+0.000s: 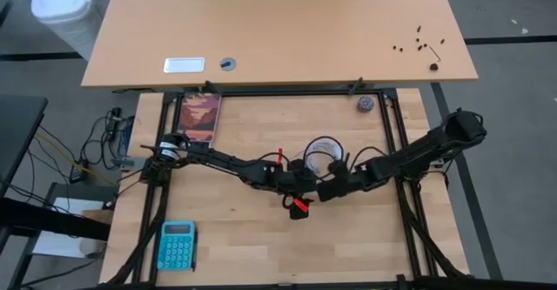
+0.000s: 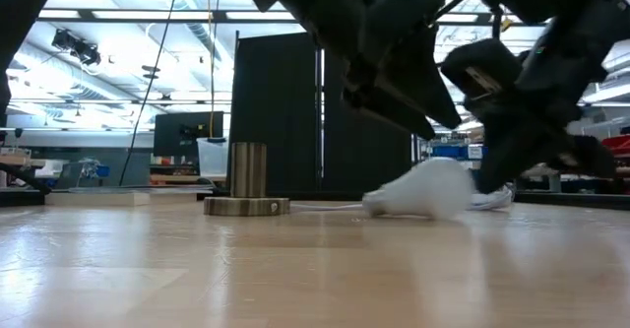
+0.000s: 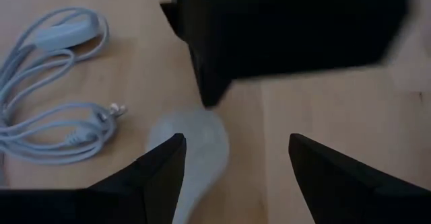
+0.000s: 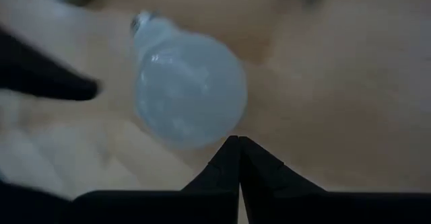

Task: Screw lightbulb
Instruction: Insert the lightbulb into the desk lamp

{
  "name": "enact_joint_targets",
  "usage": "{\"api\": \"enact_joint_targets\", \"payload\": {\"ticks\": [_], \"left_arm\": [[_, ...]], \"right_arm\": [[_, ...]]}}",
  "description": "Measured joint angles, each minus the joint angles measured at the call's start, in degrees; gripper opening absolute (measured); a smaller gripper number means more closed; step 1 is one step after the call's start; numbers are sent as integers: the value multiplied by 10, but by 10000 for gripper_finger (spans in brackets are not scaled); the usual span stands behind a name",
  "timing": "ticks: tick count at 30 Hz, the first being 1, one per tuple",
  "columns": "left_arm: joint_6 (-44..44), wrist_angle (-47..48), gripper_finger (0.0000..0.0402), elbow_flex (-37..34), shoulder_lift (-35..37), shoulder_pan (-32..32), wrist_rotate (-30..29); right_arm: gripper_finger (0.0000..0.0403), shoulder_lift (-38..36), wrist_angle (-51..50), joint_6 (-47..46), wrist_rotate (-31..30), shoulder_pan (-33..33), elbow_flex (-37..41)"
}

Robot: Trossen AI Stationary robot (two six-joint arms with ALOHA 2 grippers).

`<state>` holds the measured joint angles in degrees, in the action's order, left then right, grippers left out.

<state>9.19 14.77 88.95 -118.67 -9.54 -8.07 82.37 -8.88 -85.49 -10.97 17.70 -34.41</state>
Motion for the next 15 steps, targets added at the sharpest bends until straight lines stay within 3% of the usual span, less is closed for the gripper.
{"api": "enact_joint_targets", "payload": {"ticks": [2,7,15], "left_arm": [[0,12,266,0,0,0,0],[-7,36,266,0,0,2,3],[-136,50,266,0,0,2,43]], "right_arm": [[12,16,35,3,9,-6,0],[16,12,6,-36,15,-1,0],[16,-34,-27,-24,17,7,0]]}}
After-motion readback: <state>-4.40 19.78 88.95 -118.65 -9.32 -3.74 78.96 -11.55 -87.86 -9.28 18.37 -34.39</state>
